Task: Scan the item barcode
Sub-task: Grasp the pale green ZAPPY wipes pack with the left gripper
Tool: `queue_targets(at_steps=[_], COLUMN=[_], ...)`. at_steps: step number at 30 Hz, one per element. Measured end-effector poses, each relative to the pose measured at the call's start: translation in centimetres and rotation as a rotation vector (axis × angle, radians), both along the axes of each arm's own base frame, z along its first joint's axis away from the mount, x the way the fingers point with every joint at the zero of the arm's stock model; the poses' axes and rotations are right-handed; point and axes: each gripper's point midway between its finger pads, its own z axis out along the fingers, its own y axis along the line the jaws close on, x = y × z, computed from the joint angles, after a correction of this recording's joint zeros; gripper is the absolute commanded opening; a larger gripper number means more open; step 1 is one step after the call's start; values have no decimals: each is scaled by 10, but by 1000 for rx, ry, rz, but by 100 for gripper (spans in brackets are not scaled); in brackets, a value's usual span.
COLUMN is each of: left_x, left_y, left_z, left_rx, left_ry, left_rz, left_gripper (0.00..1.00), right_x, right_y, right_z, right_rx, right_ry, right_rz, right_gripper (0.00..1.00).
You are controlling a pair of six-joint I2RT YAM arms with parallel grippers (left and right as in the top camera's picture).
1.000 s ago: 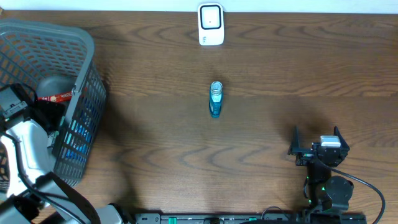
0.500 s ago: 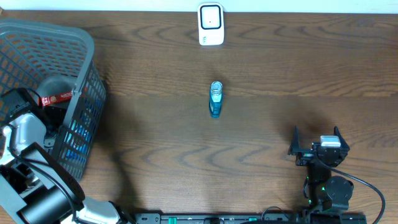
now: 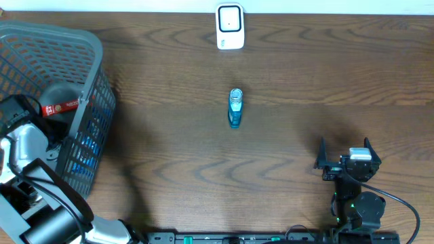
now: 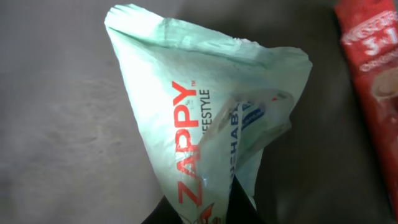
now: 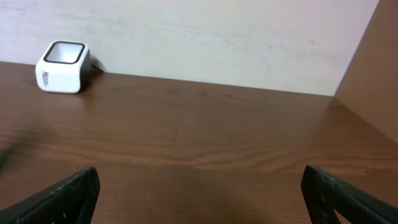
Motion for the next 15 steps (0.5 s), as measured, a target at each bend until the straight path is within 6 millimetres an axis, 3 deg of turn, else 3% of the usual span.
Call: queue_targets(at_steps=[3, 6, 11, 15], left_x=[-13, -20, -16, -12], left_y=[1, 1, -9, -39], left_z=[9, 36, 132, 221], left_rx=[5, 47, 194, 286], left_ry=[12, -33, -286, -568], left_rz=[22, 34, -1, -100], left_gripper=[8, 7, 7, 7], right_x=[0, 0, 0, 0], right_y=[0, 0, 0, 0], right_z=[0, 0, 0, 0], right_rx=[0, 0, 0, 0], right_ry=[0, 0, 0, 0], right_rz=[0, 0, 0, 0], right_gripper=[99, 99, 99, 99])
